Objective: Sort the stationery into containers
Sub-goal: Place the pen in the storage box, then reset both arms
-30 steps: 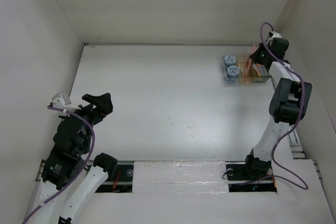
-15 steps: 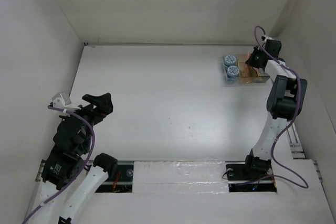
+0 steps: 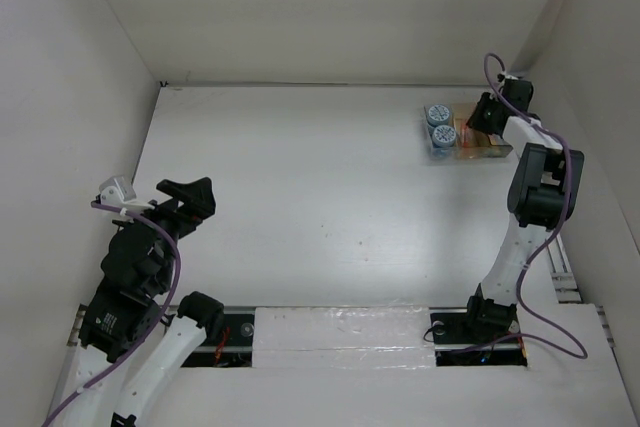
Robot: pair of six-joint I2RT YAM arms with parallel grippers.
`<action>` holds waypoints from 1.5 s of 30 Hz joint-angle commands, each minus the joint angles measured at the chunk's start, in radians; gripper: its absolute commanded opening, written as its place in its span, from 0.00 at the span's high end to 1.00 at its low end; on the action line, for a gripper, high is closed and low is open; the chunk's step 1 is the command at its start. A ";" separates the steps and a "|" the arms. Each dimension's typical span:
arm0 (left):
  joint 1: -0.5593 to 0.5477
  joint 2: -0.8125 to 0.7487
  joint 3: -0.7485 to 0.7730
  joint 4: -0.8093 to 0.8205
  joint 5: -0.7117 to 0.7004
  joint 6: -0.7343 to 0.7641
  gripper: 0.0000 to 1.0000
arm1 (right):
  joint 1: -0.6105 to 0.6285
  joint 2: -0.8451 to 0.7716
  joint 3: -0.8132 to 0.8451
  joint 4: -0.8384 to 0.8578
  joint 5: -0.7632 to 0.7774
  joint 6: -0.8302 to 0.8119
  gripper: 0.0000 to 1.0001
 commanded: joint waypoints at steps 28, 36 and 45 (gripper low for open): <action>-0.002 -0.080 0.003 0.001 -0.093 -0.036 0.00 | 0.638 -1.350 -0.483 -0.299 0.514 0.079 0.00; -0.002 -0.121 0.003 0.001 -0.112 -0.058 0.00 | 0.718 -1.653 -0.465 -0.629 0.375 0.027 0.00; -0.002 -0.290 0.003 -0.031 -0.185 -0.104 0.00 | 0.718 -1.758 -0.417 -0.645 0.351 -0.021 0.00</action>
